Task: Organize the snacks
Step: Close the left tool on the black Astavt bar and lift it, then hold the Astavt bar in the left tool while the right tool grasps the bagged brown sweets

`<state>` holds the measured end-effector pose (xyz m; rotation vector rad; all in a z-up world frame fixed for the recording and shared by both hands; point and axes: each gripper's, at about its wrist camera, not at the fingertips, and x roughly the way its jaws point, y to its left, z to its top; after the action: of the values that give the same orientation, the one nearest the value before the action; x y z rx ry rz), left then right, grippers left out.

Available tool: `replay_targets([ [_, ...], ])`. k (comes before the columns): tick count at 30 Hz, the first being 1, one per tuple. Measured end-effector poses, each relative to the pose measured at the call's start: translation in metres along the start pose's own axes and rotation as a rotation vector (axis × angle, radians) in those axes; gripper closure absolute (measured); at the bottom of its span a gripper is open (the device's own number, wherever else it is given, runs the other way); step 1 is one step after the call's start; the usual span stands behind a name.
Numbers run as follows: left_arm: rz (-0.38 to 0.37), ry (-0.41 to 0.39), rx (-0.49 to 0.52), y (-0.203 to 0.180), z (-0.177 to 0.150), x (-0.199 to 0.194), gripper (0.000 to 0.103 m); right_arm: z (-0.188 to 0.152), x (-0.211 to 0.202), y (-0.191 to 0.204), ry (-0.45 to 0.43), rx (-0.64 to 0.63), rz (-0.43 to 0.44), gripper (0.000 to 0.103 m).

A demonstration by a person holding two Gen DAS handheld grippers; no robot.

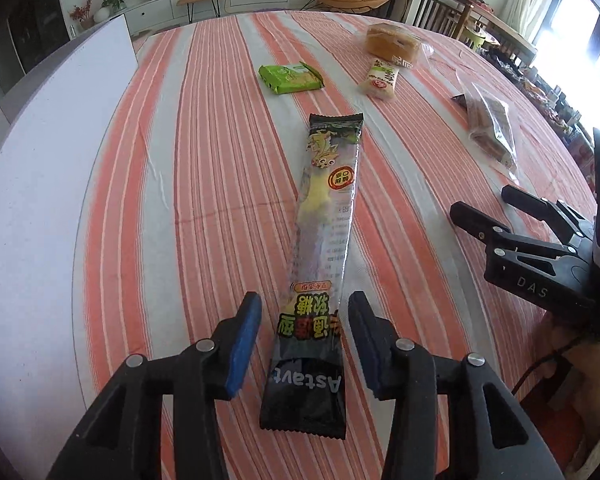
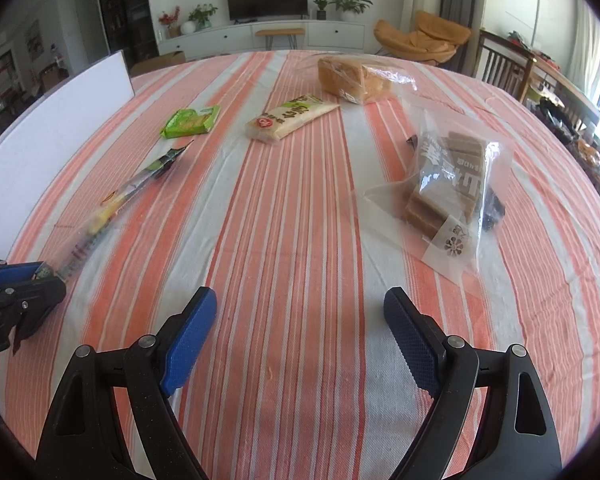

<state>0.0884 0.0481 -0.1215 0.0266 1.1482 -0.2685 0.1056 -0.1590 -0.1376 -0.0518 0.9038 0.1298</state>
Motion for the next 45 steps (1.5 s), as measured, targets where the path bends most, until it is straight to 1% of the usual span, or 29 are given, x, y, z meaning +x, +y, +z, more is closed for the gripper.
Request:
replay_targets([
  [1, -0.006, -0.013, -0.003, 0.0, 0.0, -0.001, 0.026, 0.0, 0.0, -0.001, 0.0, 0.0, 0.0, 0.015],
  [2, 0.003, -0.039, -0.002, 0.0, 0.004, -0.002, 0.021, 0.0, 0.0, 0.0, 0.0, 0.0, 0.0, 0.015],
  [3, 0.023, -0.063, 0.0, -0.002, 0.009, 0.0, 0.021, 0.0, 0.0, -0.001, 0.0, 0.0, 0.001, 0.015],
  [4, 0.038, -0.069, 0.002, -0.003, 0.014, 0.005, 0.021, 0.0, 0.0, 0.0, 0.0, 0.0, 0.001, 0.015],
  [6, 0.051, -0.051, 0.003, -0.006, 0.028, 0.021, 0.021, 0.0, 0.0, 0.0, -0.001, 0.001, 0.001, 0.015],
  [7, 0.07, -0.049, 0.005, -0.008, 0.035, 0.029, 0.02, 0.0, 0.0, -0.001, 0.0, 0.0, 0.001, 0.015],
  [9, 0.122, -0.078, 0.034, -0.014, 0.043, 0.036, 0.018, 0.0, 0.0, -0.001, -0.001, 0.0, 0.002, 0.015],
  [11, 0.141, -0.11, 0.011, -0.009, 0.049, 0.038, 0.018, 0.0, 0.0, -0.001, 0.0, 0.0, 0.001, 0.015],
  [13, 0.17, -0.135, -0.051, 0.006, 0.053, 0.039, 0.018, 0.0, 0.0, -0.001, -0.001, 0.0, 0.001, 0.015],
  [14, 0.165, -0.145, -0.084, 0.015, 0.053, 0.038, 0.018, 0.0, 0.0, -0.001, -0.001, 0.0, 0.001, 0.015],
  [16, 0.194, -0.159, -0.121, 0.029, 0.052, 0.038, 0.018, 0.0, 0.0, 0.0, -0.001, -0.001, 0.001, 0.015],
  [17, 0.198, -0.169, -0.127, 0.034, 0.051, 0.037, 0.018, 0.0, 0.0, 0.0, -0.001, -0.001, 0.001, 0.015],
  [20, 0.202, -0.205, -0.11, 0.04, 0.047, 0.038, 0.012, 0.0, -0.001, 0.0, -0.002, -0.001, 0.003, 0.015],
  [22, 0.2, -0.223, -0.118, 0.043, 0.043, 0.038, 0.01, 0.0, -0.005, -0.003, -0.023, 0.014, 0.02, 0.017],
  [23, 0.201, -0.221, -0.12, 0.043, 0.044, 0.039, 0.009, 0.0, -0.01, -0.005, -0.048, 0.034, 0.037, 0.016],
  [25, 0.203, -0.219, -0.124, 0.042, 0.044, 0.039, 0.007, 0.003, -0.028, -0.017, -0.135, 0.104, 0.063, 0.016],
  [27, 0.2, -0.214, -0.131, 0.043, 0.044, 0.04, 0.003, 0.004, -0.048, -0.038, -0.23, 0.198, 0.025, 0.016],
  [29, 0.2, -0.212, -0.131, 0.041, 0.045, 0.04, 0.002, 0.0, -0.058, -0.073, -0.281, 0.36, 0.009, 0.016],
  [30, 0.199, -0.209, -0.129, 0.041, 0.045, 0.041, 0.001, -0.003, -0.058, -0.091, -0.281, 0.449, 0.005, 0.016],
  [31, 0.198, -0.208, -0.128, 0.041, 0.045, 0.041, 0.001, -0.004, -0.052, -0.109, -0.259, 0.541, 0.004, 0.015],
  [32, 0.198, -0.208, -0.128, 0.041, 0.045, 0.041, 0.0, -0.004, -0.043, -0.121, -0.218, 0.604, 0.015, 0.015],
  [33, 0.197, -0.208, -0.128, 0.041, 0.045, 0.041, 0.0, -0.001, -0.034, -0.131, -0.176, 0.649, 0.039, 0.015],
  [34, 0.197, -0.208, -0.128, 0.041, 0.046, 0.041, 0.0, 0.004, -0.025, -0.137, -0.145, 0.666, 0.062, 0.015],
  [37, 0.197, -0.208, -0.128, 0.041, 0.045, 0.041, 0.0, 0.029, 0.002, -0.137, -0.039, 0.648, 0.1, 0.015],
  [40, 0.197, -0.208, -0.128, 0.041, 0.045, 0.041, 0.0, 0.059, 0.023, -0.127, 0.03, 0.608, 0.089, 0.015],
  [43, 0.197, -0.208, -0.128, 0.041, 0.045, 0.041, 0.0, 0.082, 0.041, -0.113, 0.099, 0.54, -0.024, 0.015],
  [44, 0.197, -0.209, -0.128, 0.041, 0.045, 0.041, 0.0, 0.087, 0.047, -0.105, 0.127, 0.484, -0.07, 0.015],
  [45, 0.197, -0.208, -0.128, 0.041, 0.045, 0.041, 0.0, 0.089, 0.054, -0.096, 0.163, 0.402, -0.13, 0.015],
])
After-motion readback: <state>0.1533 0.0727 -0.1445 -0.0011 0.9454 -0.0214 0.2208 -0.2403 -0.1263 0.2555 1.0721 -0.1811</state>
